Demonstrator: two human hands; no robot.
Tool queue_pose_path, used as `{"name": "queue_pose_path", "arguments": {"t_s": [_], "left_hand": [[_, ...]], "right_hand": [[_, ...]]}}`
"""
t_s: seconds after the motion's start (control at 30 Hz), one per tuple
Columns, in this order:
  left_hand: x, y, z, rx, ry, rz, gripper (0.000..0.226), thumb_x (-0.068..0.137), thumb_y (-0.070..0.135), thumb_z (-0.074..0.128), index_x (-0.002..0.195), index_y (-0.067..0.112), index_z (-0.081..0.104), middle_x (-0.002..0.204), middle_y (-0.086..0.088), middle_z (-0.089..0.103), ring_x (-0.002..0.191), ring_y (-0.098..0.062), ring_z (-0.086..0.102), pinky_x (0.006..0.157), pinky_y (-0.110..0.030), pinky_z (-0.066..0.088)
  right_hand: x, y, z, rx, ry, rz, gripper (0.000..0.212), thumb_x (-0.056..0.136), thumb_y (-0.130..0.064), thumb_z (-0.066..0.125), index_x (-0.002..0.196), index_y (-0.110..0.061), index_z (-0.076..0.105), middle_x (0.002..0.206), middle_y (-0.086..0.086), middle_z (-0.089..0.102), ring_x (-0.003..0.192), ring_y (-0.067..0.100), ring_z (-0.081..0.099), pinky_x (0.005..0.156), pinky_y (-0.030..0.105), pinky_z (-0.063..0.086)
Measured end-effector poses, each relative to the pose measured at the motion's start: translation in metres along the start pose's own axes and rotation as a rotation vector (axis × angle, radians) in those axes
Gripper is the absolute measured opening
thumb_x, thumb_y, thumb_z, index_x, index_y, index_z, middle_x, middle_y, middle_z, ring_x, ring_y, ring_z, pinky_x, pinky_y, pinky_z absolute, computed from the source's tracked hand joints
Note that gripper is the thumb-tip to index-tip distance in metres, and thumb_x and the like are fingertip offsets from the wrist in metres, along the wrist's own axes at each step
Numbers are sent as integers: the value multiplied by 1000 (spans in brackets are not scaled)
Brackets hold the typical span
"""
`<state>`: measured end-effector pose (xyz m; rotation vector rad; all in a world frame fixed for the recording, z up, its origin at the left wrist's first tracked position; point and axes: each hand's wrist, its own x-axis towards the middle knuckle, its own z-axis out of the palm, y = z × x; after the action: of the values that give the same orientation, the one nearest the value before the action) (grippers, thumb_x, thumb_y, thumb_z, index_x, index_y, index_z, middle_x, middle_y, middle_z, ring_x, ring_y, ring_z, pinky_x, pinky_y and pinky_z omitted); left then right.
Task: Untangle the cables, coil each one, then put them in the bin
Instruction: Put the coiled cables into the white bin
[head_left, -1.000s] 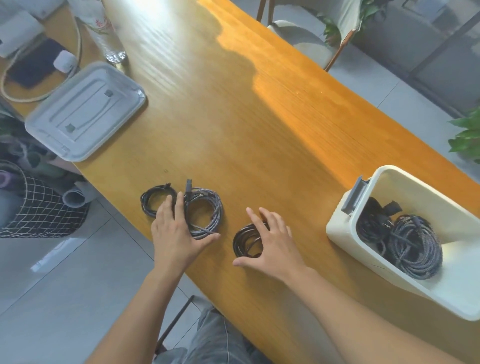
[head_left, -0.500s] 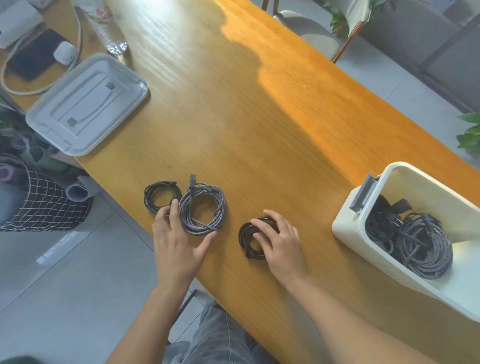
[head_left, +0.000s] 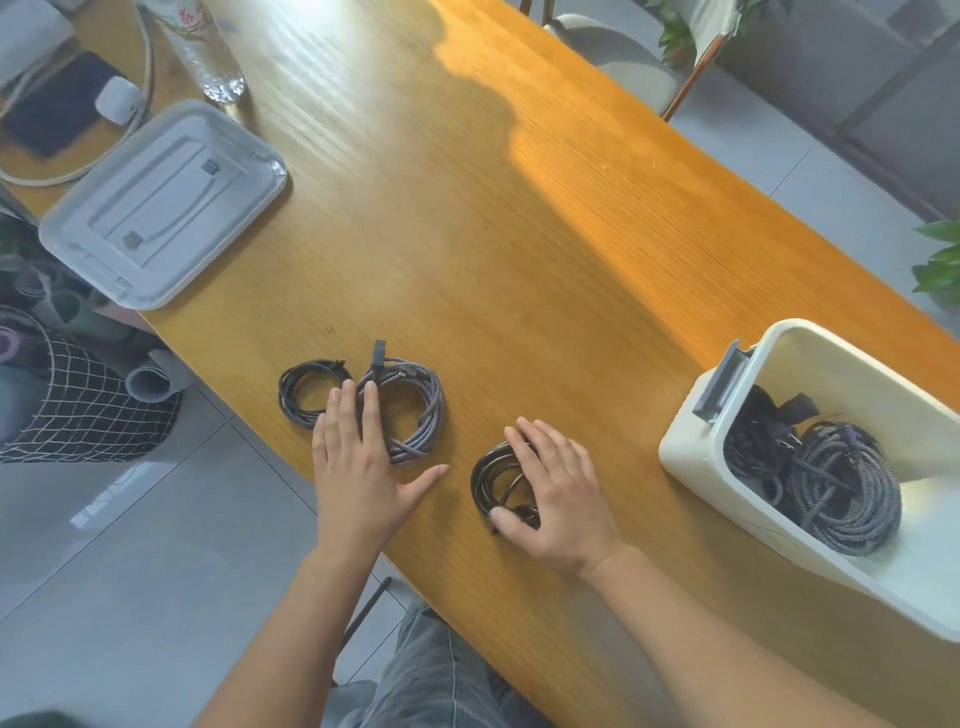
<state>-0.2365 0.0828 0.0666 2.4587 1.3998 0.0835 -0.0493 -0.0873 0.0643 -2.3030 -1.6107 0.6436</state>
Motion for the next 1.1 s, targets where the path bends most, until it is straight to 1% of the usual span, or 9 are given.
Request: {"name": "queue_pose_path", "arguments": {"t_s": [0.1, 0.2, 0.33, 0.43, 0.5, 0.63, 0.83, 0.93, 1.1], "left_hand": [[8, -2, 1, -3, -19, -13, 134, 67, 97, 43, 165, 10, 14, 172, -18, 13, 160, -33, 5, 128, -51, 8], [15, -3, -1, -21, -25, -19, 136, 66, 93, 61, 165, 12, 15, 170, -20, 20, 160, -35, 7, 129, -51, 4], [17, 0, 1, 23, -32, 113, 130, 64, 70, 85, 162, 10, 25, 152, -17, 44, 153, -38, 26, 128, -55, 13], [15, 9, 9, -9, -52, 200, 130, 65, 68, 86, 162, 9, 24, 147, -15, 45, 149, -38, 32, 127, -54, 19], [12, 15, 14, -62, -77, 222, 131, 67, 66, 86, 164, 9, 19, 153, -15, 41, 151, -37, 29, 127, -52, 19], [14, 25, 19, -218, -111, 185, 125, 70, 53, 89, 164, 8, 19, 152, -18, 40, 147, -39, 31, 121, -55, 30], [14, 34, 15, -322, -154, 155, 122, 75, 39, 90, 166, 11, 12, 153, -20, 33, 143, -37, 34, 115, -52, 39], [15, 42, 7, -362, -142, 180, 122, 77, 37, 90, 166, 12, 10, 154, -15, 30, 142, -33, 38, 108, -48, 46], [22, 69, -17, -396, -94, 254, 123, 77, 34, 90, 166, 11, 8, 153, -15, 31, 139, -32, 38, 102, -40, 43]], "right_hand": [[2, 3, -4, -138, -107, -31, 120, 78, -99, 34, 167, -22, 12, 175, 3, 7, 161, 22, 6, 130, 46, 7], [5, 7, -4, -220, -145, -66, 129, 70, -98, 46, 167, -25, 4, 175, 5, 5, 161, 26, 6, 130, 49, 11], [3, 12, 6, -201, -96, -110, 120, 68, -89, 60, 163, -24, 24, 169, 7, 28, 157, 29, 24, 125, 48, 27], [-3, 18, 13, -134, 13, -138, 110, 70, -79, 74, 155, -18, 39, 151, 6, 49, 140, 30, 47, 112, 49, 46], [-8, 20, 16, -74, 67, -108, 102, 71, -72, 77, 151, -18, 44, 140, 5, 54, 129, 29, 51, 104, 46, 50], [-12, 22, 11, 70, 80, -4, 90, 72, -59, 81, 146, -19, 50, 133, 2, 55, 125, 24, 48, 104, 39, 51], [-18, 24, -9, 127, 117, 15, 91, 70, -51, 87, 147, -23, 48, 135, -2, 52, 126, 20, 47, 106, 37, 50], [-20, 21, -26, 138, 167, 0, 91, 70, -51, 87, 147, -22, 50, 134, -2, 52, 124, 19, 46, 106, 36, 49], [-24, 14, -63, 155, 308, -20, 86, 75, -58, 83, 146, -20, 53, 132, 0, 55, 123, 21, 49, 107, 32, 44]]}}
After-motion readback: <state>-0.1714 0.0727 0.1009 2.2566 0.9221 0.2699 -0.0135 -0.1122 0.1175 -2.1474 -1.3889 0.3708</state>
